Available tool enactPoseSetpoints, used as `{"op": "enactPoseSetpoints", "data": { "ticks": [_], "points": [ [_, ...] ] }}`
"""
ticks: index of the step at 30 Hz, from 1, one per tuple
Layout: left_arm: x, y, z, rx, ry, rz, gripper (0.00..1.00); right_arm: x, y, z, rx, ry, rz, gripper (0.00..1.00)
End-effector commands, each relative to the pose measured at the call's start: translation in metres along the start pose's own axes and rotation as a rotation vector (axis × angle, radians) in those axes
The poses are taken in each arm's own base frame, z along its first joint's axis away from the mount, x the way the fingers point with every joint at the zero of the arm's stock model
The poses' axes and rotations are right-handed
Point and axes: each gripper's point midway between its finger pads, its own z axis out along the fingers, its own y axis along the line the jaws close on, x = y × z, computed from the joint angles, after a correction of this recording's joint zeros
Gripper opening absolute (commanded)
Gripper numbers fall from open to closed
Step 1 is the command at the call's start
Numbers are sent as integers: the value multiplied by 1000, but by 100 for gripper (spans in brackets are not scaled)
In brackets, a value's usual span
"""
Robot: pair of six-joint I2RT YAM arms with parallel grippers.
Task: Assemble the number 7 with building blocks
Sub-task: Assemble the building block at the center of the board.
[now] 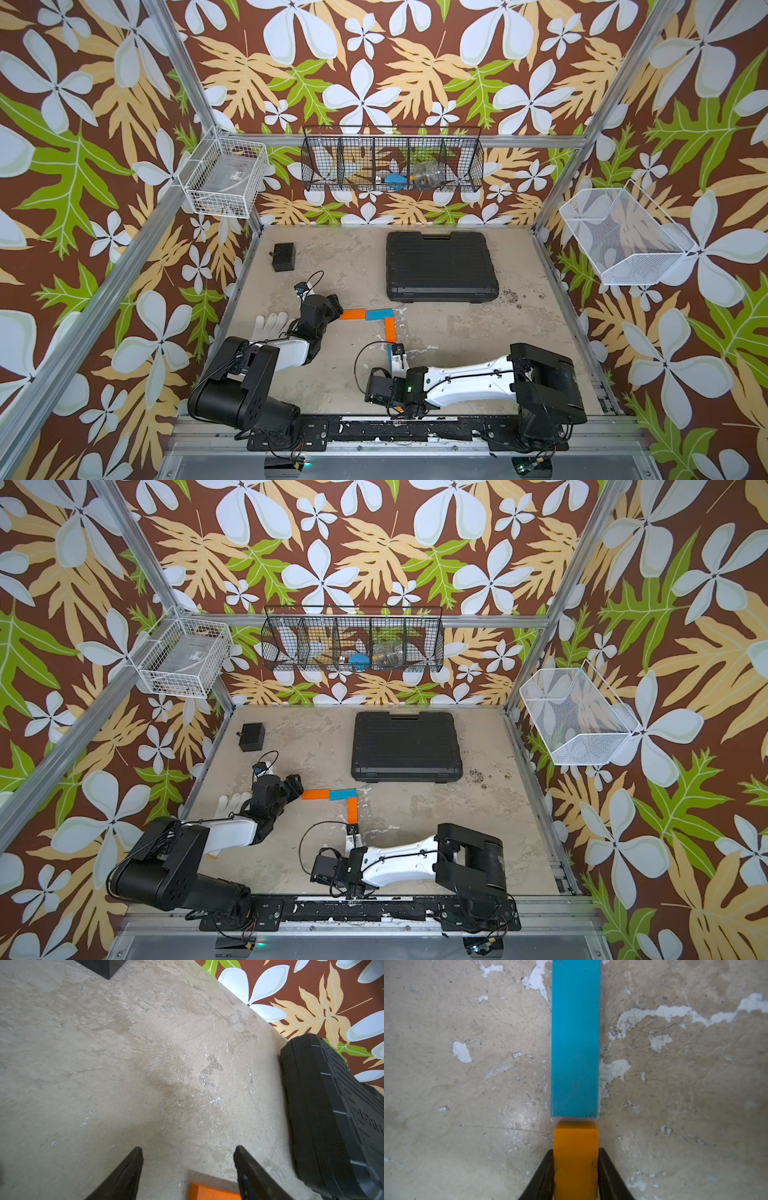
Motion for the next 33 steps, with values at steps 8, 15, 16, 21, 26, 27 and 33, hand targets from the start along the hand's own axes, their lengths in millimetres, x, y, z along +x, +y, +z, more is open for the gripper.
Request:
{"op": "enactPoseSetpoints", "data": {
  "ticks": [8, 15, 16, 21, 26, 27, 33],
  "points": [
    [-3, -3, 1, 12, -7, -3, 72, -5, -5, 2, 27, -22, -13, 36],
    [-3, -3, 1, 13, -7, -2, 72, -7, -3, 2, 25, -26, -15, 36],
    [-3, -4, 1, 14, -7, -2, 72, -7, -3, 3, 23, -24, -14, 36],
    [-3, -3, 1, 12, -7, -3, 72, -7, -1, 4, 16, -21, -13, 37],
    [-3, -4, 1, 13, -6, -2, 72, -7, 0, 3, 13, -20, -11, 43],
    [-3, -4, 1, 14, -5, -3, 72, -7, 0, 3, 12, -20, -11, 46],
    [-3, -4, 2, 16, -3, -4, 72, -8, 1, 0, 1, -18, -7, 94]
  ]
}}
